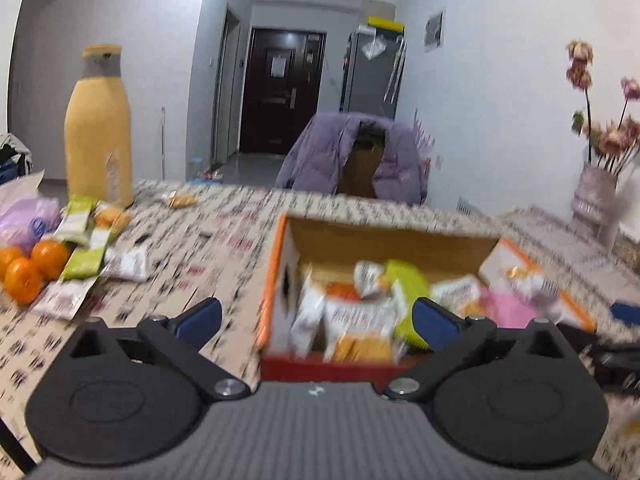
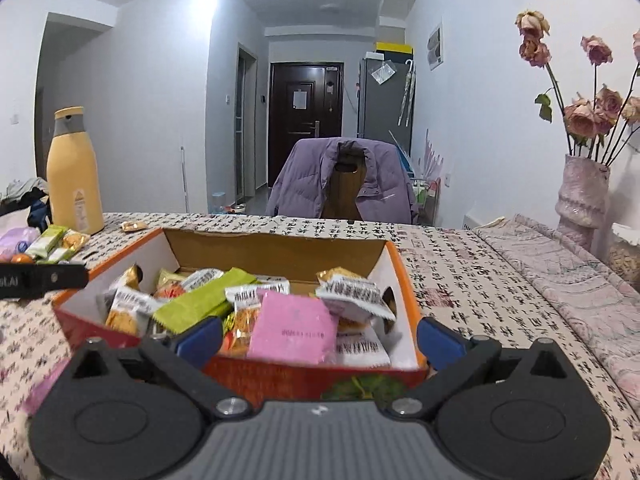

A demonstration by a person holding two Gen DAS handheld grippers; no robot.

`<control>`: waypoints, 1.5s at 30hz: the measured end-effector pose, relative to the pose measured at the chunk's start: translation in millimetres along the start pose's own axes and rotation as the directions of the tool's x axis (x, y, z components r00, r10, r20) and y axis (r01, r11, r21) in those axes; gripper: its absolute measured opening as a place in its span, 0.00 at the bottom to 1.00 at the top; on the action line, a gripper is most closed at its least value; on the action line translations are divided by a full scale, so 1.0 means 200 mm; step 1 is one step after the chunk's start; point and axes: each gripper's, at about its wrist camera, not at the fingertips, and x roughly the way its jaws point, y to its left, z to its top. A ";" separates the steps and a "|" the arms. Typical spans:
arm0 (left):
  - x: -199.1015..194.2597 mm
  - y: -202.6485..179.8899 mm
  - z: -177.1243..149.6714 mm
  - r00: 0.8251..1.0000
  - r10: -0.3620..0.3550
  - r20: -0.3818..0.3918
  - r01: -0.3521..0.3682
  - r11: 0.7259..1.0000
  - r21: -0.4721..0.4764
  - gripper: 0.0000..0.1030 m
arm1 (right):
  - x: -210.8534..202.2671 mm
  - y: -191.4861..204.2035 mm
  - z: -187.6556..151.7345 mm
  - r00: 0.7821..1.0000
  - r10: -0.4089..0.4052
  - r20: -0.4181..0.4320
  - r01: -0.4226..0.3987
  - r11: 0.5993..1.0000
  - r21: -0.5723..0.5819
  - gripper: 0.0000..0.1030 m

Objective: Organize snacks
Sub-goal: 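Grasp the pink packet with the left tool while the right tool grasps a white packet, then lift both held packets and carry them over the box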

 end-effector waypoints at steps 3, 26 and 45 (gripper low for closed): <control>-0.01 0.04 -0.08 0.997 0.027 -0.066 -0.027 1.000 0.012 1.00 | -0.06 0.00 -0.05 1.000 -0.005 0.004 0.006 1.000 -0.015 1.00; 0.03 0.01 -0.30 0.976 0.006 -0.216 0.006 0.998 0.055 0.61 | -0.14 0.08 -0.23 0.995 0.036 -0.097 -0.037 0.999 -0.011 1.00; -0.13 0.25 -0.19 0.994 0.007 -0.113 0.000 0.998 0.060 0.61 | 0.15 0.58 -0.16 0.962 0.122 -0.245 -0.126 0.992 -0.004 1.00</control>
